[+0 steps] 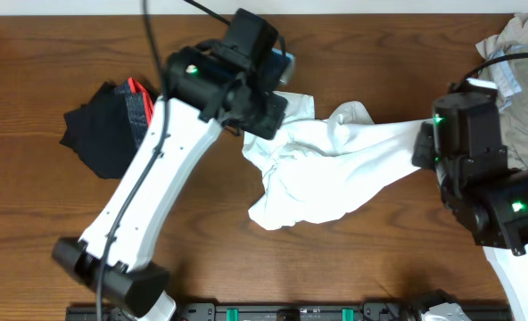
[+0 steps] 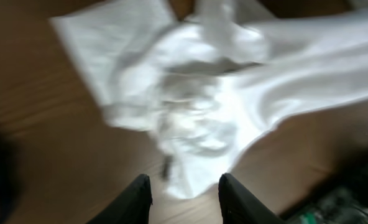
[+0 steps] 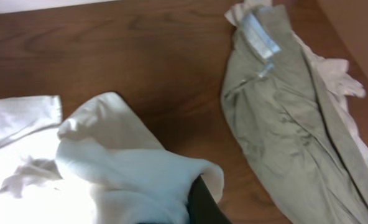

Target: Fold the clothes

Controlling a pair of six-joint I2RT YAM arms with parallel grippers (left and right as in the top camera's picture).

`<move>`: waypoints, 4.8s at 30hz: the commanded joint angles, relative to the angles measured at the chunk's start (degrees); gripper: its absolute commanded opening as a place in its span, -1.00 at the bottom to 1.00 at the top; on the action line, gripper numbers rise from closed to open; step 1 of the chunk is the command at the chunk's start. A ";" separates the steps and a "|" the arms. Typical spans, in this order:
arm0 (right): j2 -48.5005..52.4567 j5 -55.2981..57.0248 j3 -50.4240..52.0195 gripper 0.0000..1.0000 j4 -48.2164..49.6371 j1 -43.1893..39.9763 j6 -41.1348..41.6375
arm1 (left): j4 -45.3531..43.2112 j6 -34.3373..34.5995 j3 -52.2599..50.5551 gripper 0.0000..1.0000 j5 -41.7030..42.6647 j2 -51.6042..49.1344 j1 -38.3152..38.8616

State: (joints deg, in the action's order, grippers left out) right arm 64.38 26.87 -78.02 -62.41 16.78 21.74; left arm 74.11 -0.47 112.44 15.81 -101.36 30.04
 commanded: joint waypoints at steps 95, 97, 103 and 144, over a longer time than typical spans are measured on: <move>-3.08 -12.72 -11.37 -0.98 -0.09 -7.41 -9.14 | -12.24 -3.58 1.66 -0.87 -32.00 32.61 -0.57; -3.65 -12.72 -15.15 -0.96 -0.81 -7.45 -9.11 | -11.65 -4.02 7.02 -0.88 -31.98 33.16 -0.57; -3.93 -11.78 -23.91 -0.97 -4.22 -7.45 -8.94 | -6.78 -4.48 22.58 -0.88 -31.76 33.27 -0.57; 42.25 -7.82 -28.11 0.50 10.84 -16.31 -14.32 | -9.64 -5.29 29.92 0.33 -28.46 -21.40 -18.95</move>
State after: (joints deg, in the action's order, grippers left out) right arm 107.00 17.93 -105.69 -49.43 2.90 9.96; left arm 63.22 -7.03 141.71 -13.41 -126.61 13.06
